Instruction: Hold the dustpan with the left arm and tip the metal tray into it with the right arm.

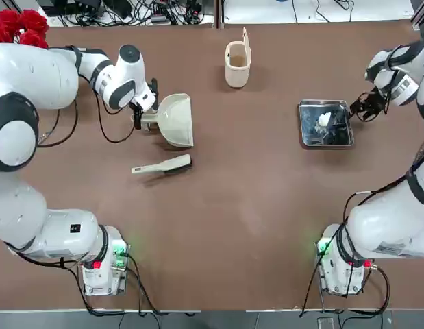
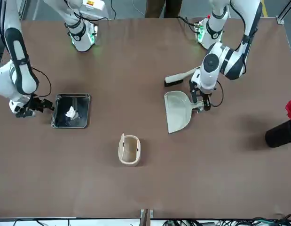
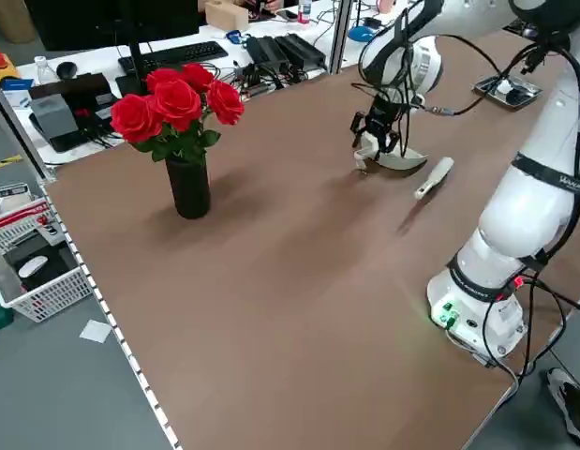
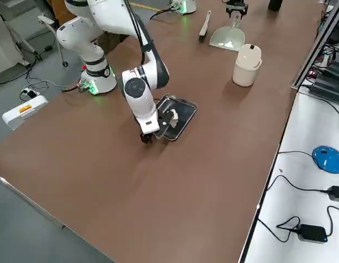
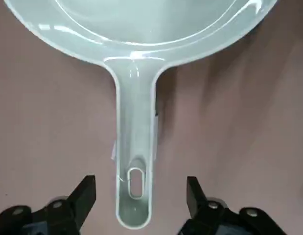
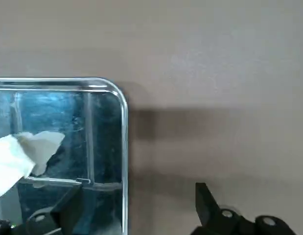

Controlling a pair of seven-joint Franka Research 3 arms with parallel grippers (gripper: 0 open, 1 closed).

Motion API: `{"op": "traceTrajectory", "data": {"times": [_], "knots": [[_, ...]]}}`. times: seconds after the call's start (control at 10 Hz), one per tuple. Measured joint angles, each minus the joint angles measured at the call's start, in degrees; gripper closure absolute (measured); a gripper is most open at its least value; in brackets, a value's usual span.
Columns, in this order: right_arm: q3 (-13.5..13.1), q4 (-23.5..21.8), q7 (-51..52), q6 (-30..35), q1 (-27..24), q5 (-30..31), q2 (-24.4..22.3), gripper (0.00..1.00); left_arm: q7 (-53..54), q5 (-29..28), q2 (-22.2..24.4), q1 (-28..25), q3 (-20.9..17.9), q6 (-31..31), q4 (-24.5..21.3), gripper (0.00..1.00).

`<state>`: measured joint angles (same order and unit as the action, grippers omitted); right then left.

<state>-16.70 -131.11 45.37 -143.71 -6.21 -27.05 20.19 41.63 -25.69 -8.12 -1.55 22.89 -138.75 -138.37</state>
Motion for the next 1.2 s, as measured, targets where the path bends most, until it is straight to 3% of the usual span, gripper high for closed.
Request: {"op": "traceTrajectory", "data": {"times": [0.2, 0.5, 0.6, 0.8, 1.2], "knots": [[0.2, 0.1, 0.4, -0.8, 0.5, -2.6, 1.8, 0.05, 0.0, -0.3, -1.0, -0.3, 0.0, -0.2, 0.0, 0.19], [0.3, 0.2, 0.5, -1.0, 1.3, -4.3, 2.6, 0.23, 0.0, -0.3, -1.4, -0.2, 0.0, -0.6, 0.6, 0.22], [0.3, 0.3, 0.5, -1.6, 1.7, -4.5, 2.8, 0.38, 0.0, -0.3, -1.4, -0.2, 0.0, -0.6, 0.6, 0.27], [0.3, 0.3, 0.5, -2.1, 1.8, -4.5, 2.8, 0.54, 0.1, -1.0, -1.7, -0.2, 0.0, -0.6, 0.6, 0.37], [0.4, 0.3, 0.5, -2.5, 1.9, -4.7, 3.0, 0.84, 0.1, -1.2, -3.1, 0.0, 0.0, -0.6, 1.6, 0.42]]}}
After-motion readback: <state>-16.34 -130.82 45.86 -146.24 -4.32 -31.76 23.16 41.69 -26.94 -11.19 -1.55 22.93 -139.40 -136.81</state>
